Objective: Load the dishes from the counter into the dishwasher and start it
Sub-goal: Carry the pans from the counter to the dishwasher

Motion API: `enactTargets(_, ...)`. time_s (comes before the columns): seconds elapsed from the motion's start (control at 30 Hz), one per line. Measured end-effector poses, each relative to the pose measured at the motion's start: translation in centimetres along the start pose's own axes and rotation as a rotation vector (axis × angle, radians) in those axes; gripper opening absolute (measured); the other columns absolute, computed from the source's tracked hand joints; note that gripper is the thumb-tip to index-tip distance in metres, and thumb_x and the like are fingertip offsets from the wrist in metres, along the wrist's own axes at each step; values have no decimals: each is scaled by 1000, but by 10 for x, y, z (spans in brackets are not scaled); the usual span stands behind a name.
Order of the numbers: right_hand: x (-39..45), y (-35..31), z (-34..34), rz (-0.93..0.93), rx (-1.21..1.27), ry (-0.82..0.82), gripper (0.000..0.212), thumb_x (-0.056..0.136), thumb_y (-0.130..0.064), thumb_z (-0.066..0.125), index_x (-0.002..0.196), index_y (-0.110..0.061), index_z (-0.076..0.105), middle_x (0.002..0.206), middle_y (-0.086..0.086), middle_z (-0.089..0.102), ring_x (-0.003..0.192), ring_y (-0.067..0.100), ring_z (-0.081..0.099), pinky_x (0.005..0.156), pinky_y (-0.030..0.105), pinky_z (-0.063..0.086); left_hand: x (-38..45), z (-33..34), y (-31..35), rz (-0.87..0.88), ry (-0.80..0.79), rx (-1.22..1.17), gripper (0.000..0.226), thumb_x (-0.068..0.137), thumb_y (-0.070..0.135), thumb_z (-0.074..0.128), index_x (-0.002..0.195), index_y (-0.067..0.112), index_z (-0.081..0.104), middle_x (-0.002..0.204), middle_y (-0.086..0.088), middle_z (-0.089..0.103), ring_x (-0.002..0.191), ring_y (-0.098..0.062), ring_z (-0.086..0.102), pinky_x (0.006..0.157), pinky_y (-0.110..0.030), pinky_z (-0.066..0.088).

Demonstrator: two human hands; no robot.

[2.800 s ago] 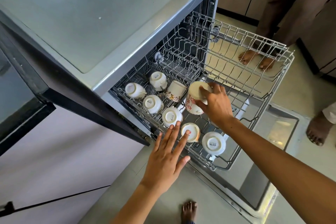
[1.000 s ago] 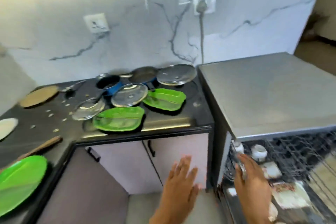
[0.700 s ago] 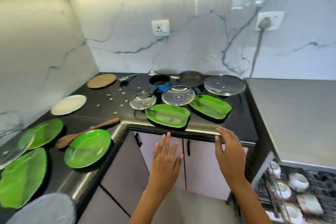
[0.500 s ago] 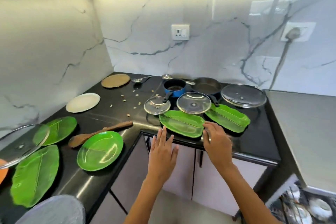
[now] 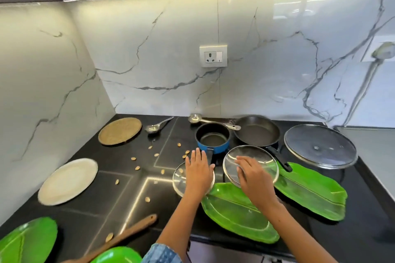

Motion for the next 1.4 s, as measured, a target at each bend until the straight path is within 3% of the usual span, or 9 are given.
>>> enactTargets(0.17,18,13,20,41,2,-19,23,80,-4,68,102,-11,70,105,-2,67,90,10,65,70,17,53,45,29,3,-36,-123,109,66,100,33,42,148,0,12,139,-15,42,125,-28,43,101,-36,34)
enactTargets(0.3,27,20,14,52,-3,18,21,81,-6,67,100,-12,71,103,-4,67,90,8,64,73,13,48,59,37,-2,-68,-67,45,56,97,2,35,147,-6,9,136,-17,39,121,-27,44,99,-31,37)
enactTargets(0.53,20,38,1,90,-2,30,20,86,-9,62,104,-13,69,108,-4,66,94,7,63,73,17,53,63,23,-13,-67,22,93,56,94,-5,33,147,-5,14,126,-18,44,111,-27,48,91,-30,41)
enactTargets(0.7,2,42,-17,105,3,45,20,86,-8,63,104,-12,69,109,-3,66,97,8,62,79,13,47,33,-21,-22,-71,220,30,59,76,-15,56,133,-12,42,108,-31,55,88,-37,58,76,-39,49)
enactTargets(0.83,-24,34,-42,98,32,83,17,85,-8,63,101,-13,69,106,-3,66,92,10,63,71,17,51,-13,-43,-4,-31,309,-26,59,68,-17,64,125,-14,51,91,-27,57,72,-35,57,62,-39,50)
enactTargets(0.97,-68,27,-80,102,35,110,18,83,-14,61,99,-15,70,105,-5,66,89,10,64,67,17,50,-75,-64,39,33,371,-39,58,62,-10,79,116,-12,59,84,-24,58,64,-33,59,52,-36,50)
enactTargets(1.1,-136,31,-137,160,-9,139,20,84,-26,56,95,-17,70,95,-5,68,83,11,64,65,20,49,-150,-70,111,151,310,-229,50,88,2,58,135,-4,44,101,-21,53,86,-33,55,73,-38,45)
enactTargets(1.27,-249,83,-194,559,292,46,60,90,-62,37,84,-12,70,80,1,70,77,17,64,71,36,50,-257,-69,229,366,288,-652,34,82,-5,56,114,5,47,99,-11,52,89,-29,51,75,-29,34)
enactTargets(1.4,-332,124,-248,880,622,86,49,95,-46,42,80,-10,72,80,0,70,80,12,63,80,23,45,-333,-37,331,576,168,-794,32,81,-7,55,97,15,37,88,-3,47,77,-19,43,65,-23,25)
Point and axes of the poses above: each hand's wrist, its own x-axis towards the middle knuckle, its own z-axis out of the palm, y = z × x, the point moved 8 cm from there along x, towards the middle knuckle
